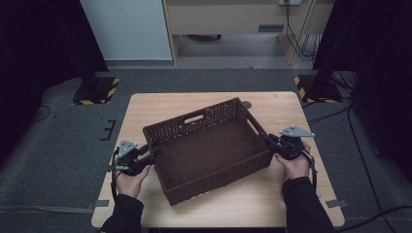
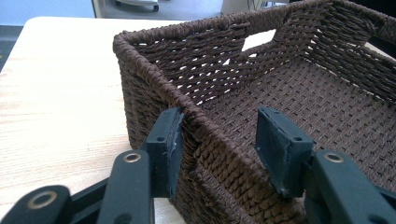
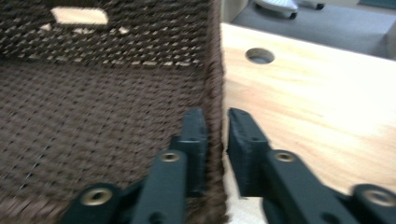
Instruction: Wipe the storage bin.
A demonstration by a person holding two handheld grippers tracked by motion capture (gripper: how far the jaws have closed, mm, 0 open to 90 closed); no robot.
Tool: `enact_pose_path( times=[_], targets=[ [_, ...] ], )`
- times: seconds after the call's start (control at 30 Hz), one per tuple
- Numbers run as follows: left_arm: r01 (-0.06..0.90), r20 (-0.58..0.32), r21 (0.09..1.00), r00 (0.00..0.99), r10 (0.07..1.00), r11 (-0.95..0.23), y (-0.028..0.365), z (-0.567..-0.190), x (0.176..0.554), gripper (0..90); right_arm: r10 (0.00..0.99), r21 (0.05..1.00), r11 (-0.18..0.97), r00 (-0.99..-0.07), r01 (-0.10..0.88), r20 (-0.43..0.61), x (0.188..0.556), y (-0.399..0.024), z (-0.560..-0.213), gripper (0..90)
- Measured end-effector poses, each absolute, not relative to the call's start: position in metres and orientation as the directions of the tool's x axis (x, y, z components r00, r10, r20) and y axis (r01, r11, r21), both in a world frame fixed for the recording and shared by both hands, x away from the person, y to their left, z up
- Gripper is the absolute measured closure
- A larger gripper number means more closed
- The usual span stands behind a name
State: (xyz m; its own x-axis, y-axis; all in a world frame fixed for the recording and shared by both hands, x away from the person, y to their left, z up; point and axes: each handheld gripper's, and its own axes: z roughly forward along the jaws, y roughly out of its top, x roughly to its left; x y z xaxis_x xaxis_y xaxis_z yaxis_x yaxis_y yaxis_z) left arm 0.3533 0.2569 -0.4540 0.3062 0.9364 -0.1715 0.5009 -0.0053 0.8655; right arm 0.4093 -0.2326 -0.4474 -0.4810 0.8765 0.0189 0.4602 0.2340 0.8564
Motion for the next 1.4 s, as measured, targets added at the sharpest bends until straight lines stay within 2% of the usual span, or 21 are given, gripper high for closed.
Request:
enact_pose_path(
  times=[0.1,0.3,0.47,0.6,0.73,0.87,0.97,1.13,1.33,1.4],
  targets=[
    [0.498,-0.159,0.867,0.302,0.94,-0.013,0.257,-0.452,0.352,50.3,0.876,0.849,0.261,-0.482,0.46,-0.008,0.406,-0.23,-0.448,79.3],
    [0.515,-0.173,0.857,0.301,0.938,-0.007,0.258,-0.453,0.352,46.7,0.867,0.85,0.234,-0.496,0.473,0.037,0.389,-0.228,-0.449,76.6],
    [0.532,-0.164,0.847,0.294,0.942,-0.018,0.259,-0.456,0.354,50.9,0.869,0.845,0.231,-0.494,0.482,0.044,0.377,-0.225,-0.447,74.1],
    [0.535,-0.14,0.844,0.294,0.945,-0.041,0.258,-0.455,0.355,52.6,0.868,0.862,0.234,-0.496,0.451,0.024,0.382,-0.223,-0.445,64.4],
    [0.532,-0.123,0.845,0.292,0.948,-0.054,0.26,-0.455,0.358,54.3,0.86,0.864,0.241,-0.509,0.442,0.02,0.392,-0.217,-0.446,64.6],
    [0.534,-0.133,0.844,0.291,0.947,-0.046,0.265,-0.455,0.361,54.7,0.855,0.854,0.255,-0.518,0.453,0.02,0.394,-0.213,-0.447,72.2],
    [0.539,-0.133,0.841,0.292,0.947,-0.047,0.267,-0.454,0.363,54.9,0.855,0.849,0.255,-0.518,0.462,0.026,0.392,-0.212,-0.446,72.3],
    [0.542,-0.148,0.839,0.288,0.946,-0.034,0.269,-0.455,0.368,51.8,0.853,0.852,0.232,-0.518,0.47,0.053,0.378,-0.21,-0.448,70.6],
    [0.551,-0.155,0.834,0.289,0.945,-0.032,0.272,-0.459,0.371,57.9,0.843,0.852,0.256,-0.537,0.457,0.035,0.369,-0.209,-0.443,67.7],
    [0.548,-0.143,0.835,0.292,0.946,-0.043,0.272,-0.459,0.372,59.9,0.841,0.867,0.228,-0.538,0.444,0.055,0.371,-0.21,-0.441,64.0]
  ],
)
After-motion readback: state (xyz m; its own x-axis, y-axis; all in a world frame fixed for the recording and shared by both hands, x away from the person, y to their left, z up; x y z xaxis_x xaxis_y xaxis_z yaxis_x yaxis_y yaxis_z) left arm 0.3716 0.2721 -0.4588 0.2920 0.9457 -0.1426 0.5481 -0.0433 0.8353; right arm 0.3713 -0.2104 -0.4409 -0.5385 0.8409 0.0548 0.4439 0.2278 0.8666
